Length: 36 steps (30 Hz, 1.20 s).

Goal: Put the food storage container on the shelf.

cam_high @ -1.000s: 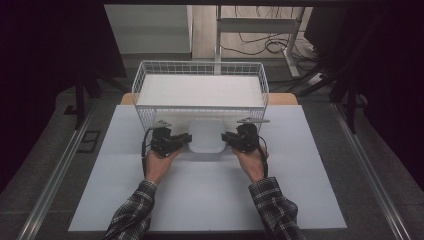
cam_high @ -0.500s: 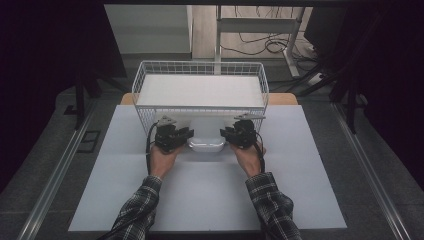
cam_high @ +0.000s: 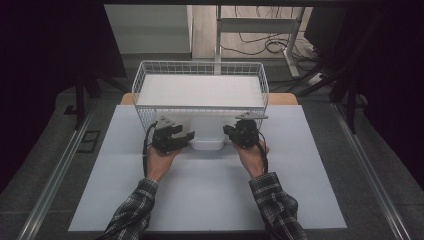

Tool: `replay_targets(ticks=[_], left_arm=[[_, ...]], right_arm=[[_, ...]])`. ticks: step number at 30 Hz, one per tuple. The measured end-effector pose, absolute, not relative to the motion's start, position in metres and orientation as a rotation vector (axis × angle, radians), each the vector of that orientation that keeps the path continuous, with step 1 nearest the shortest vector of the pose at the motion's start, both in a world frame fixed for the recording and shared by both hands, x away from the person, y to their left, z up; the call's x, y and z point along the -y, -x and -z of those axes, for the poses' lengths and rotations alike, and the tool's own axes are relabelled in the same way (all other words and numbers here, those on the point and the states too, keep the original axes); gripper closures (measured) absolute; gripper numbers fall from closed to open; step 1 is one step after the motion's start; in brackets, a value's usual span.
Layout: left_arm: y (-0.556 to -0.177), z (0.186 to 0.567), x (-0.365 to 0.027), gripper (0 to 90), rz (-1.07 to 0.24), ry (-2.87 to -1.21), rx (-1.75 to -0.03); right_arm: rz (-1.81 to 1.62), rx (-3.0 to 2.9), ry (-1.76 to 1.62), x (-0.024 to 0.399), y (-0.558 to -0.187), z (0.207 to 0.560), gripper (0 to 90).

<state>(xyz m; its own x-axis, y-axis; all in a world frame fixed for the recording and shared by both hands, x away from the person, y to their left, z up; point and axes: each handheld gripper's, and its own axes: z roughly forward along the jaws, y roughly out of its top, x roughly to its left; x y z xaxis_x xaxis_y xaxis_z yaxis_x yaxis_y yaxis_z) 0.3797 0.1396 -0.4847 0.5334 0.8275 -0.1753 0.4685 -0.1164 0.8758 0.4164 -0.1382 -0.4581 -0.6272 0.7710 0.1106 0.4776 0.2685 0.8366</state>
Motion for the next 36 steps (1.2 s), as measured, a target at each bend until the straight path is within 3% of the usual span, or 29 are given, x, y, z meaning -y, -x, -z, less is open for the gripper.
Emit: replay_targets(ticks=[2, 5, 10, 16, 27, 36], left_arm=[[-0.368, 0.484, -0.141, 32.3, -0.436, -1.787, -1.05], [-0.348, 0.483, -0.144, 18.5, -0.439, -1.801, -1.015], [-0.312, 0.484, -0.153, 9.0, -0.454, -1.837, -1.001], [-0.275, 0.494, -0.17, 6.0, -0.401, -1.826, -1.015], [-0.205, 0.514, -0.182, 1.6, -0.529, -1.879, -0.979], [-0.191, 0.516, -0.188, 0.8, -0.56, -1.86, -0.957]], right_arm=[[-1.299, -2.228, -1.125, 0.139, -0.413, 0.458, 89.0], [-1.321, -2.256, -1.087, 0.142, -0.399, 0.457, 89.3], [-1.341, -2.283, -1.046, 0.144, -0.386, 0.456, 89.2], [-1.335, -2.327, -0.992, 0.142, -0.37, 0.459, 89.2], [-1.293, -2.409, -0.94, 0.121, -0.358, 0.482, 89.3], [-1.243, -2.427, -0.917, 0.098, -0.372, 0.495, 89.4]])
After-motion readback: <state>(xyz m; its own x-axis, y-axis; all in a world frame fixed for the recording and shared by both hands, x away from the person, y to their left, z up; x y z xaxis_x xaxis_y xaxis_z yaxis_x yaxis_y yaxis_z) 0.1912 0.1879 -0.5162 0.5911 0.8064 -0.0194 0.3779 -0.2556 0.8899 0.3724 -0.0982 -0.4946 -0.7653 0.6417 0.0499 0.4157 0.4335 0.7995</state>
